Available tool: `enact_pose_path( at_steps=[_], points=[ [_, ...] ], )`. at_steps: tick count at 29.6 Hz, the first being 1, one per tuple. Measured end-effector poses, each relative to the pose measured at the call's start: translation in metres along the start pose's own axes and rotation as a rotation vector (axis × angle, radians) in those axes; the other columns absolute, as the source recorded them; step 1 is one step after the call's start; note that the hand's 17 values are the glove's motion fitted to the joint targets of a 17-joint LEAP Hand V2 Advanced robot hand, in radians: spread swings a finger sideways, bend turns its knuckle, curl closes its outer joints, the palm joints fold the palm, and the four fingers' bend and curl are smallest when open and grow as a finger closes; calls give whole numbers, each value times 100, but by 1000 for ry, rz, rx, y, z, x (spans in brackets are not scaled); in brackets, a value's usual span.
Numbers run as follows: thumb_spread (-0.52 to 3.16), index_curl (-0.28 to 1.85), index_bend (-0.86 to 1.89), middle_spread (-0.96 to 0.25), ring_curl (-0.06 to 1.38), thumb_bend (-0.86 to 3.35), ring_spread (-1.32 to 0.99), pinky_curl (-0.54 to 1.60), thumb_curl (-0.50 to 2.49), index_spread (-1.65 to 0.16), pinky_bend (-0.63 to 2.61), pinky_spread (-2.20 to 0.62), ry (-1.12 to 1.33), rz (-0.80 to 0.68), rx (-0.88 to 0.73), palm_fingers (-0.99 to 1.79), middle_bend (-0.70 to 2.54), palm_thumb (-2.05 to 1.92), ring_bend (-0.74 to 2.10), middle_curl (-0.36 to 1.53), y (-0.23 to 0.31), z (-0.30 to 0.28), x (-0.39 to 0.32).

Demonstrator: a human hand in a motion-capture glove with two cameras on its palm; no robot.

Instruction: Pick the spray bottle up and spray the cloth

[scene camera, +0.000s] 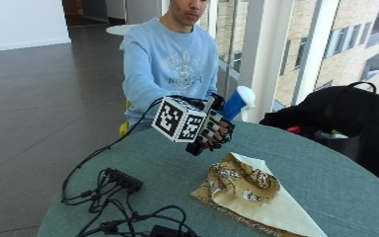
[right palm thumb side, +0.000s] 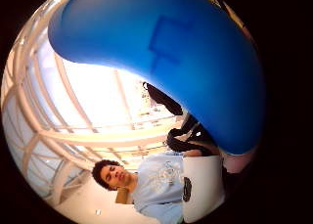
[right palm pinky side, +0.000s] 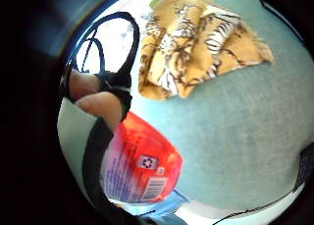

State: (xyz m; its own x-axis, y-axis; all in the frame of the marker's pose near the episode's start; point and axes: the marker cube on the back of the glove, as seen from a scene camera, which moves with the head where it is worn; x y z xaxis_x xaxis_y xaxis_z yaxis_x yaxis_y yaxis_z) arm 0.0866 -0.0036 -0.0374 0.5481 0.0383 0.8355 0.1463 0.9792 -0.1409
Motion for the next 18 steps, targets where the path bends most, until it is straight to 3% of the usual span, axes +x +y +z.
enact_pose_path(
  at_steps=[8, 18],
  points=[
    [70, 29, 11, -9, 41, -3, -5, 36, 69, -23, 19, 18, -32, -246, -56, 108, 32, 89, 57, 48, -5, 76, -69],
    [73, 31, 13, -11, 39, -2, -5, 34, 68, -24, 16, 17, -57, -426, -102, 100, 32, 90, 50, 48, -18, 179, -110]
  ],
)
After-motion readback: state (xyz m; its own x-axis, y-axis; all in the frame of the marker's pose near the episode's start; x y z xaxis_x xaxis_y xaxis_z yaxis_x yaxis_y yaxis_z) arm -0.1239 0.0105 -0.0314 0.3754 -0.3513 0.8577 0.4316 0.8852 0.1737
